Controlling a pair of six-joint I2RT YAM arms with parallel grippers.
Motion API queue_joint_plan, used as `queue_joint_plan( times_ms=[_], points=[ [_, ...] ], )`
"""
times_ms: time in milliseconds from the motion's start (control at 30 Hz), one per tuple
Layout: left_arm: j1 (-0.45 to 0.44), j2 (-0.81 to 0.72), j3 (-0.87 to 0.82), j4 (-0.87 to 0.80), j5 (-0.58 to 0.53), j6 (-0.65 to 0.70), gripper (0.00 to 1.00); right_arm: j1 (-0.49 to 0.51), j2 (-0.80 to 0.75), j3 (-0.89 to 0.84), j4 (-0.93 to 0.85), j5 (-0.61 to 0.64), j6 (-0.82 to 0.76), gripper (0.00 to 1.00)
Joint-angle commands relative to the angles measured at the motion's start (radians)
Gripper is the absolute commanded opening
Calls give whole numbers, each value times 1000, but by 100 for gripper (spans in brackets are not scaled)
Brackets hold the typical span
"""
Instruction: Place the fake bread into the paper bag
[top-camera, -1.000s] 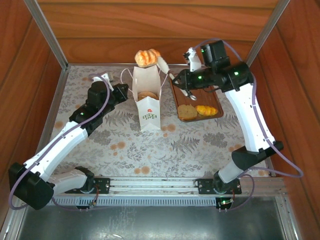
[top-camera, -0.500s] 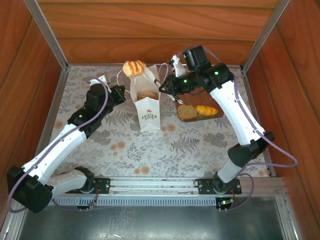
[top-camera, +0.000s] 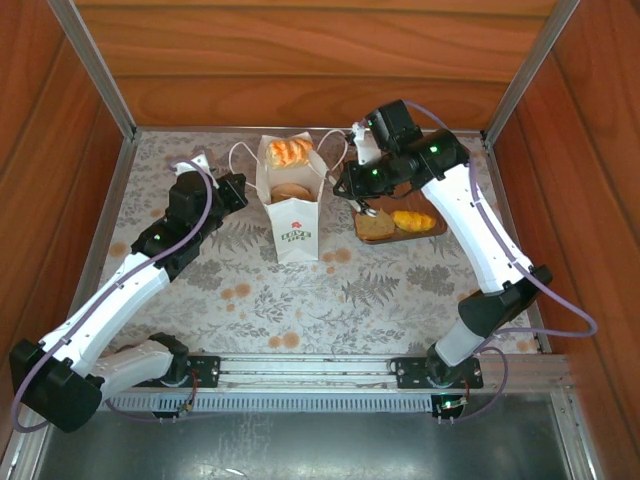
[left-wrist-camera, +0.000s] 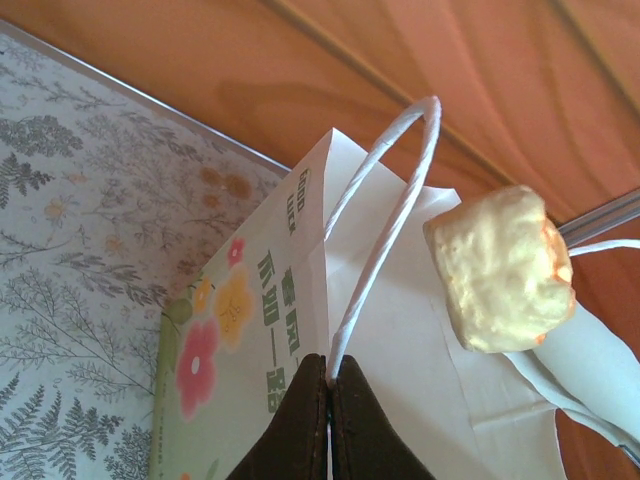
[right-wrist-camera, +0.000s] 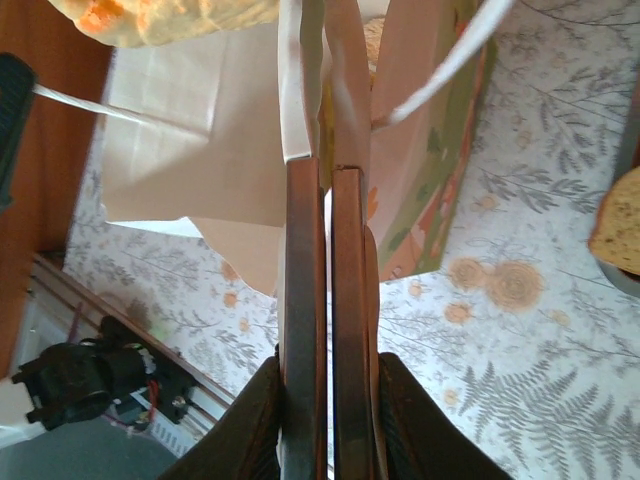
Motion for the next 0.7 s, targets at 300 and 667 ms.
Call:
queue_joint_plan(
  times_ms=[300,667],
  points=[
    [6,-21,-3,-5,7,7,0,6,15,133,-120,99,-64,47],
    [6,-14,3,21,67,11,21,2,-58,257,-86,72,-84,48]
  ],
)
